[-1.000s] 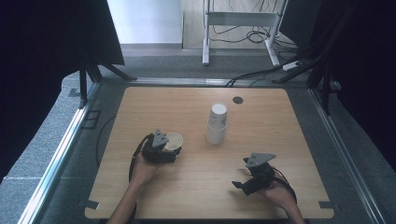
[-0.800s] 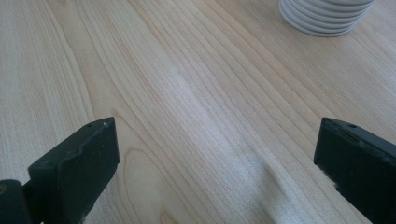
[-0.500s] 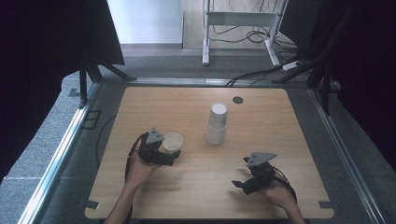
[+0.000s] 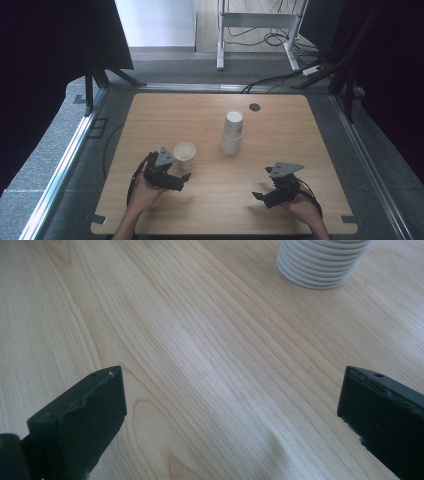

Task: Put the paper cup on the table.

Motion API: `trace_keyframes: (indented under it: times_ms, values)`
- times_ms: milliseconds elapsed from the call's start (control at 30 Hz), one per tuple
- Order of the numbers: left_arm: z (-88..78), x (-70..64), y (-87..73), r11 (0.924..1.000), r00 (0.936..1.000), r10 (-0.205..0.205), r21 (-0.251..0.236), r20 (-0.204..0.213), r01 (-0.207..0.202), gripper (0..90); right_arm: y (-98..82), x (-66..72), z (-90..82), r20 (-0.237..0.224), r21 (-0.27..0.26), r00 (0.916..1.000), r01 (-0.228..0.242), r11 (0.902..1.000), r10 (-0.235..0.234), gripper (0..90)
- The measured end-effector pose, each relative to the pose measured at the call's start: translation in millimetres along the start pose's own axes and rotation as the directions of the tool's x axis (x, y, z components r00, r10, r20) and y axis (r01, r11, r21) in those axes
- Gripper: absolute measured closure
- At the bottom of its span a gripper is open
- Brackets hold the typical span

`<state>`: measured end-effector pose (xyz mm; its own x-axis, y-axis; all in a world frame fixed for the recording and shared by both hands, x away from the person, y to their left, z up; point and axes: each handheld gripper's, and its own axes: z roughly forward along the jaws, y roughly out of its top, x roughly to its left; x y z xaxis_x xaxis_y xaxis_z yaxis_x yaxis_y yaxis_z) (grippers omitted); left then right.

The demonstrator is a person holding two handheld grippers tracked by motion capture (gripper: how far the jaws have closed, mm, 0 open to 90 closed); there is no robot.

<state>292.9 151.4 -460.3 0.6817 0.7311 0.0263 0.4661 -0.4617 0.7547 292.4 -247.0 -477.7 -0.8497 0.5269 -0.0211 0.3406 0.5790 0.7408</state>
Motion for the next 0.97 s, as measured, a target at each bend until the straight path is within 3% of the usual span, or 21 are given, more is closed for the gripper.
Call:
trace_keyframes:
  times_ms: [67, 367, 600, 767, 967]
  values:
    - [-0.9, -2.9, -5.5, 0.9998, 0.9998, 0.012, 0.013, -0.013, -0.012, 0.0, -2.3, -0.8, -1.5, 0.009, 0.003, 1.0, -0.003, 1.0, 0.003, 0.0]
    - [-2.8, -7.4, -33.3, 0.9988, 0.9994, -0.036, 0.035, -0.001, 0.036, 0.0, -21.3, -8.6, -5.5, 0.071, 0.03, 0.9966, -0.046, 0.9985, 0.044, 0.0]
    - [10.4, -9.7, -53.5, 0.9926, 0.9978, -0.066, 0.101, -0.003, 0.066, 0.0, -40.4, -18.1, -4.2, 0.149, 0.066, 0.9844, -0.104, 0.9924, 0.093, 0.0]
    - [19.7, -12.4, -60.4, 0.9869, 0.9972, -0.074, 0.144, -0.002, 0.074, 0.0, -47.9, -21.7, -1.3, 0.164, 0.086, 0.9803, -0.126, 0.9883, 0.11, 0.0]
    - [20.5, -12.5, -61.8, 0.9875, 0.9961, -0.088, 0.131, -0.003, 0.087, 0.0, -51.6, -23.1, -0.3, 0.159, 0.073, 0.9783, -0.146, 0.9866, 0.133, 0.0]
